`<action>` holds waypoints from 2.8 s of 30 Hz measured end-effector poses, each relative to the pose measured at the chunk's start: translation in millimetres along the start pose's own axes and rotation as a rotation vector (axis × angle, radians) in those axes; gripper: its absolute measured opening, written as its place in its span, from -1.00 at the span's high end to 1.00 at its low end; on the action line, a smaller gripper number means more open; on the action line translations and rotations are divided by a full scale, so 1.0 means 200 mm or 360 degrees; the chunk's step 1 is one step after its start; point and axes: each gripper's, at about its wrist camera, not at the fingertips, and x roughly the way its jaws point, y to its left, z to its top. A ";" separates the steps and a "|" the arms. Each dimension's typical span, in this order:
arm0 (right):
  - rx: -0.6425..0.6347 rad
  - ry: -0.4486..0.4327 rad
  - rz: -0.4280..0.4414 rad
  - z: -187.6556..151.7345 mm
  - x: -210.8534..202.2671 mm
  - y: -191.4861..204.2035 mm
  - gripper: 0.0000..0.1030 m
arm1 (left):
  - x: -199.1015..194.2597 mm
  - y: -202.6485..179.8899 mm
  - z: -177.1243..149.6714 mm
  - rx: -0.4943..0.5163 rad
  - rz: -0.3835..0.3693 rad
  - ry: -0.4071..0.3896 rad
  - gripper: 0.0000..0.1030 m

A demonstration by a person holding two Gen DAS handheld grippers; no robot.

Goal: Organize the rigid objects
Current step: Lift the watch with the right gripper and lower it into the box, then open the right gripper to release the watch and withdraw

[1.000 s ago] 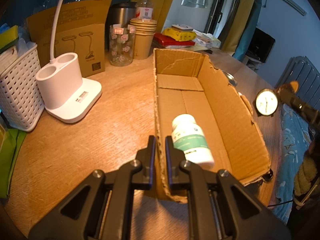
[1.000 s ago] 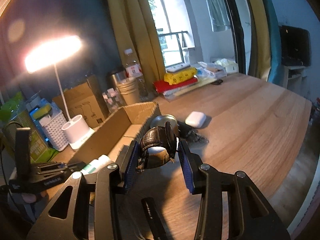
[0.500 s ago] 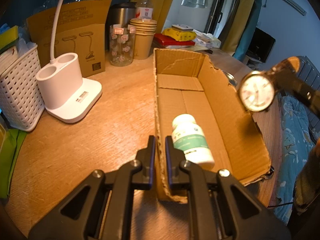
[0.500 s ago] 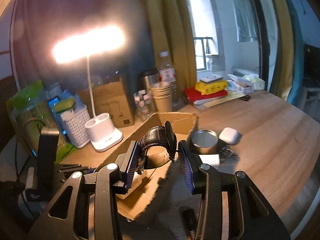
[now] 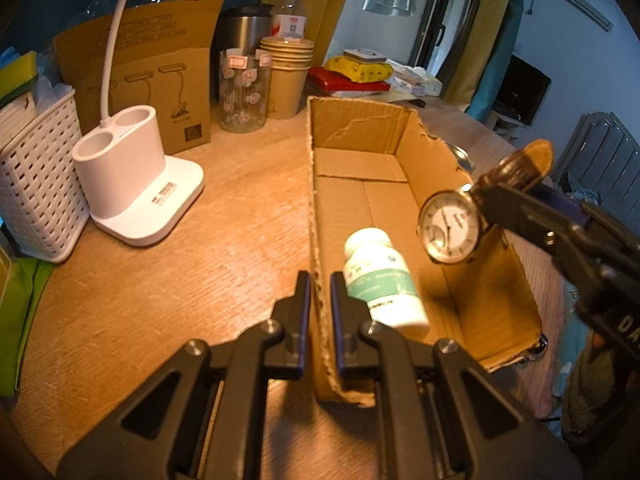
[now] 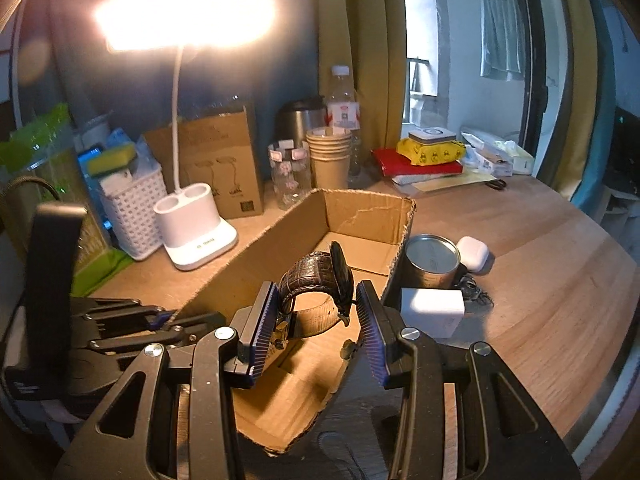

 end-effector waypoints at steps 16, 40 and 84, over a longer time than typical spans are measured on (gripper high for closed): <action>-0.0125 0.0116 -0.0121 -0.07 0.11 0.08 0.15 | 0.00 -0.01 0.00 0.0003 -0.0001 0.0000 0.81; 0.0029 0.0057 -0.0046 -0.03 -0.07 0.01 0.00 | 0.02 0.00 -0.01 0.0003 0.0010 -0.0001 0.81; 0.0273 0.0009 -0.0286 -0.11 -0.20 -0.34 -0.28 | 0.01 -0.01 -0.01 0.0017 0.0009 -0.0004 0.81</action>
